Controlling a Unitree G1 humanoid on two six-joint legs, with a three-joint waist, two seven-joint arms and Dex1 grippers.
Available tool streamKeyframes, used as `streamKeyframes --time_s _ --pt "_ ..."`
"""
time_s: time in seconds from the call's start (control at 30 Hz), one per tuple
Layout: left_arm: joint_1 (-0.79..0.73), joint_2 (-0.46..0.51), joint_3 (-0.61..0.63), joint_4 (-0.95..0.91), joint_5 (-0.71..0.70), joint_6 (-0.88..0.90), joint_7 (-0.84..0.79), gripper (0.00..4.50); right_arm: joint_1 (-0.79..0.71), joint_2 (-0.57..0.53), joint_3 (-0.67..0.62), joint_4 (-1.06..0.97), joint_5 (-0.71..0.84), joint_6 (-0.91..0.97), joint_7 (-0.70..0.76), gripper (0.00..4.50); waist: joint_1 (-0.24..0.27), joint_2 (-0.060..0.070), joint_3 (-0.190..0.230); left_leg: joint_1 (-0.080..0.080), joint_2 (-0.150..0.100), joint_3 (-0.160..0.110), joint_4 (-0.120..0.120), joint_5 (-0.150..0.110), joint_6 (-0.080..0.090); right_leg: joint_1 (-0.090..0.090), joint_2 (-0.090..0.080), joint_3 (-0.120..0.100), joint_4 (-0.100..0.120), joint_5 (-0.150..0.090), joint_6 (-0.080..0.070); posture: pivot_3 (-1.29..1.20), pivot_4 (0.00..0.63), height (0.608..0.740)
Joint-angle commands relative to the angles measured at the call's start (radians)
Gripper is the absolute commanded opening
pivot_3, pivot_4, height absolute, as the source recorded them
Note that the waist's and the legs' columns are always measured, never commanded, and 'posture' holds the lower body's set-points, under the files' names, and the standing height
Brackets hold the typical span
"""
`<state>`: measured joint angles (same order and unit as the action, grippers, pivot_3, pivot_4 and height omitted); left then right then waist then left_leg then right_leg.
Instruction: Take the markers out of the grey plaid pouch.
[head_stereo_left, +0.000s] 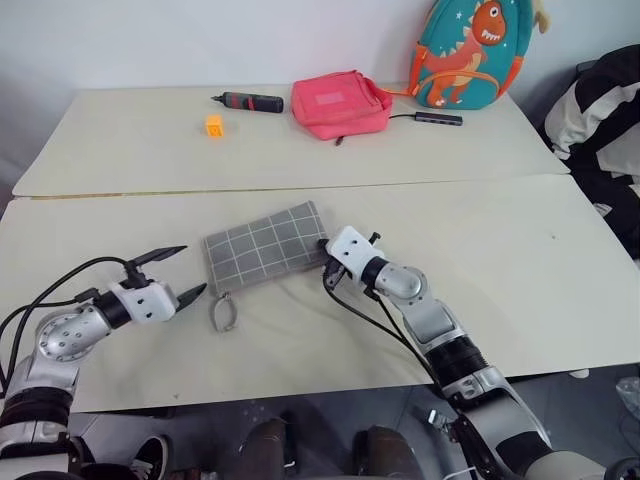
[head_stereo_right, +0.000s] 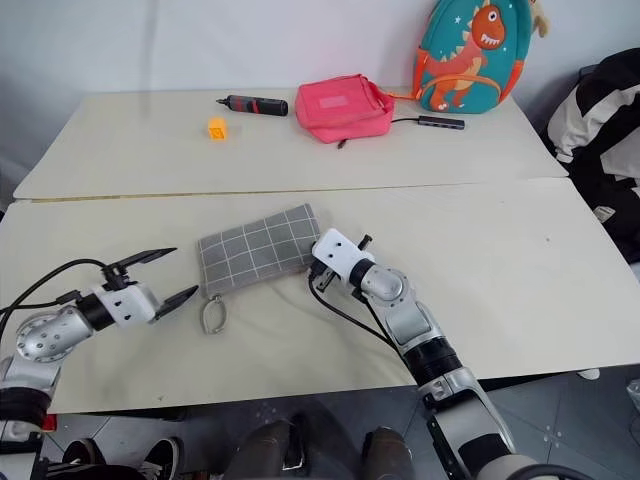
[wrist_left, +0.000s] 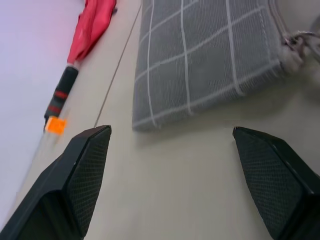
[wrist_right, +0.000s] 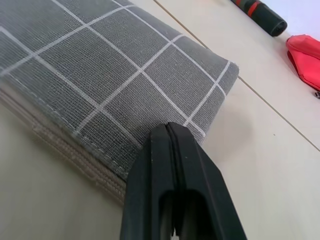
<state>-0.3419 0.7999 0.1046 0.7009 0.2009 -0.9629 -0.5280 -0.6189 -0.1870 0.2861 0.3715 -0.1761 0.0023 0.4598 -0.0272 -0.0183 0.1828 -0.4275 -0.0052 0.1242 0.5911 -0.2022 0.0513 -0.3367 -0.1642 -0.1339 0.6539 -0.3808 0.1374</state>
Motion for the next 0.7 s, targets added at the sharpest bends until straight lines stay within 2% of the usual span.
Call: streamKeyframes --time_s 0.03,0.37,0.53,0.7 --pt "-0.039 -0.019 -0.071 0.08 0.033 -0.032 -0.001 4.19 0.012 -0.008 -0.014 -0.033 0.009 0.015 0.009 0.02 0.0 0.0 0.0 0.0 0.0 0.0 0.0 0.0 0.0 0.0 0.0 0.0 0.0 0.0 0.0 0.0 0.15 0.74" --pt "-0.165 -0.036 -0.205 0.18 0.081 -0.14 -0.012 4.19 0.014 0.001 -0.028 -0.059 0.021 0.033 0.014 0.02 0.001 0.0 0.0 0.0 -0.001 -0.001 0.001 0.001 0.002 0.001 0.0 -0.001 0.001 0.0 0.0 0.0 0.15 0.74" --pt "-0.179 0.008 -0.284 0.165 0.17 -0.25 -0.02 4.19 0.022 -0.003 -0.03 -0.072 0.024 0.043 0.019 0.02 -0.001 0.0 0.0 0.0 -0.001 -0.002 0.001 0.001 0.002 0.006 0.0 -0.002 0.0 0.0 0.0 0.0 0.15 0.74" --pt "-0.205 0.049 -0.31 0.187 0.279 -0.277 0.057 4.19 0.021 0.001 -0.033 -0.074 0.03 0.047 0.021 0.02 -0.004 0.0 0.0 0.001 -0.001 -0.001 0.001 0.001 0.002 0.007 0.0 -0.001 0.0 0.0 0.0 0.0 0.15 0.74"
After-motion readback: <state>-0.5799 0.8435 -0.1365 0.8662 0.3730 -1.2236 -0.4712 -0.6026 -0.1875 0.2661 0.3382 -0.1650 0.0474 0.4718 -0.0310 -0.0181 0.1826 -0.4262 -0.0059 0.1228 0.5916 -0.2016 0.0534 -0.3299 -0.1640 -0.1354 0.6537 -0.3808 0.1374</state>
